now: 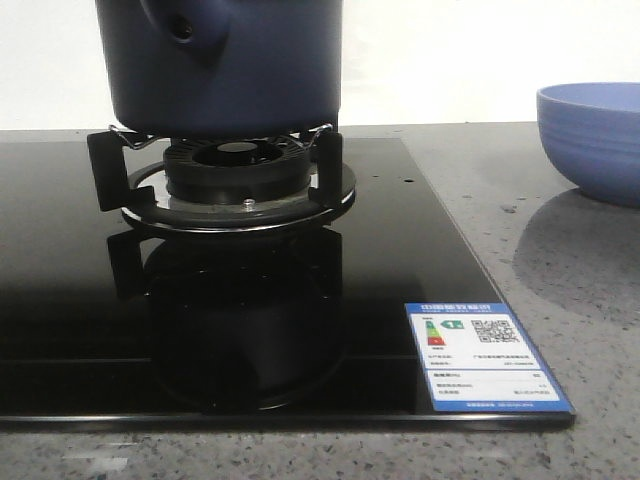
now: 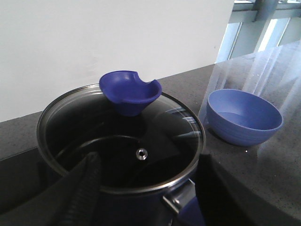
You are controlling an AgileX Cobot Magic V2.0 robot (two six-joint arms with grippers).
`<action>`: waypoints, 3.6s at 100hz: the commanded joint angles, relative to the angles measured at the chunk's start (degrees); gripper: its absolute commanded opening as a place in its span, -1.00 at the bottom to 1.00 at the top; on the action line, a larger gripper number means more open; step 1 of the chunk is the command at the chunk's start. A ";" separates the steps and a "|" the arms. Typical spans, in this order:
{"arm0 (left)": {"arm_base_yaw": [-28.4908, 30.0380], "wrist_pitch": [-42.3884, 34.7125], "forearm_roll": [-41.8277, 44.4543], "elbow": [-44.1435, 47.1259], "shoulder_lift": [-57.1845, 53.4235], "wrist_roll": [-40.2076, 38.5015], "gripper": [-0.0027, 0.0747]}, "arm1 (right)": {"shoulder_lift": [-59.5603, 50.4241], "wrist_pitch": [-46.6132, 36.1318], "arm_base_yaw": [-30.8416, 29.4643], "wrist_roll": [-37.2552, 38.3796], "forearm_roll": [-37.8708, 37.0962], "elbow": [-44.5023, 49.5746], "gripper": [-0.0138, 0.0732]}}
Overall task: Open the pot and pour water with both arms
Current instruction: 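Grasp the purple lid knob with the left gripper and lift the lid, then lower the right gripper onto the light blue bowl rim and close, then lift the bowl with the right gripper and carry it toward the pot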
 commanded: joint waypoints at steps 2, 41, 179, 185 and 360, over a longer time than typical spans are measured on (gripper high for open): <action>-1.81 -0.23 -4.00 -5.47 4.38 2.59 0.14 | 0.69 -4.33 -0.05 -0.87 0.07 -2.16 0.35; -5.18 -0.62 -3.10 -18.93 16.60 5.64 0.40 | 0.69 -1.91 -0.05 -0.87 0.07 -2.16 0.35; -4.96 -0.25 -7.11 -20.40 23.88 14.64 -0.11 | 0.69 -1.51 -0.05 -0.87 -1.42 -2.16 0.35; -4.88 -0.38 -7.69 -20.40 23.26 14.64 -0.11 | 0.69 -1.51 -0.05 -0.87 -2.53 -2.16 0.35; 13.40 -6.25 -5.92 -20.90 11.18 8.31 -0.10 | 59.99 24.10 -18.36 1.17 -4.94 -41.96 -0.83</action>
